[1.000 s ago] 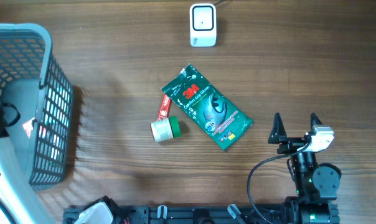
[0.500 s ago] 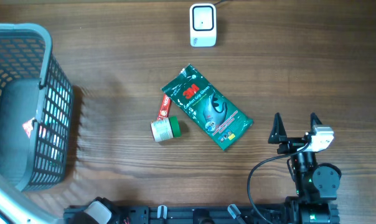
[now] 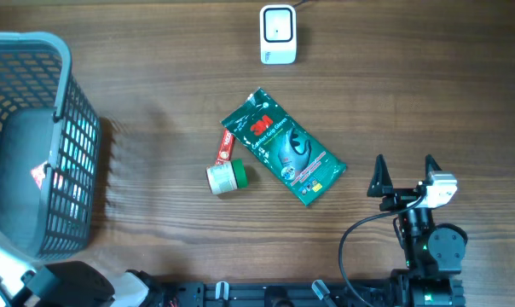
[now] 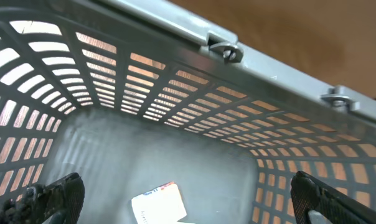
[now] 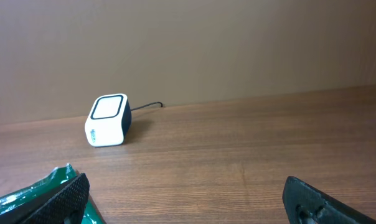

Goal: Scan the item barcode
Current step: 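Reach into the basket and grasp the orange barcode packet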

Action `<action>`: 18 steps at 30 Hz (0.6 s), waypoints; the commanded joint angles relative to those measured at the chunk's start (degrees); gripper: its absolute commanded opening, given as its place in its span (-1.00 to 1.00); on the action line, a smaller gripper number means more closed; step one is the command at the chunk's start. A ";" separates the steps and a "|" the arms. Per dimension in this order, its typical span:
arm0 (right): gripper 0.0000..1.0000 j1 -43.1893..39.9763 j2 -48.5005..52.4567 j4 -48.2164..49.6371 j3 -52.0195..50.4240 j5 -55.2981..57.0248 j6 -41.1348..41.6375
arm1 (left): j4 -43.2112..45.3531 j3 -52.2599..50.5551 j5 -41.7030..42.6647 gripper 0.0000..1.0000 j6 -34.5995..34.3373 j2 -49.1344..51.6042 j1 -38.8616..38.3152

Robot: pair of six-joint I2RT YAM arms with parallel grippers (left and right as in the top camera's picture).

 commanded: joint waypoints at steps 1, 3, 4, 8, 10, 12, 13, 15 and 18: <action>0.99 0.28 0.00 0.13 -0.07 0.31 0.26 | 0.07 0.28 0.24 1.00 -0.46 0.85 0.31; 0.99 0.28 0.00 0.13 -0.07 0.31 0.26 | 0.31 0.26 0.24 1.00 -0.48 0.92 0.31; 1.00 0.28 0.00 0.13 -0.07 0.31 0.26 | 0.31 0.26 0.24 1.00 -0.48 0.92 0.31; 1.00 0.28 0.00 0.13 -0.07 0.31 0.26 | 0.28 0.28 0.24 1.00 -0.46 0.92 0.31; 0.99 0.28 0.00 0.13 -0.07 0.31 0.28 | 0.52 0.28 0.22 1.00 -0.46 0.92 0.31; 0.99 0.28 0.00 0.13 -0.07 0.31 0.28 | 0.98 0.28 0.22 1.00 0.00 0.92 0.31; 1.00 0.28 0.00 0.13 -0.07 0.31 0.28 | 0.98 0.28 -0.13 1.00 -0.02 0.92 0.31; 1.00 0.28 0.00 0.13 -0.07 0.31 0.26 | 0.96 0.28 -0.39 1.00 -0.02 0.92 0.31; 0.99 0.28 0.00 0.13 -0.07 0.31 0.28 | 0.96 0.28 -0.39 1.00 -0.02 0.92 0.31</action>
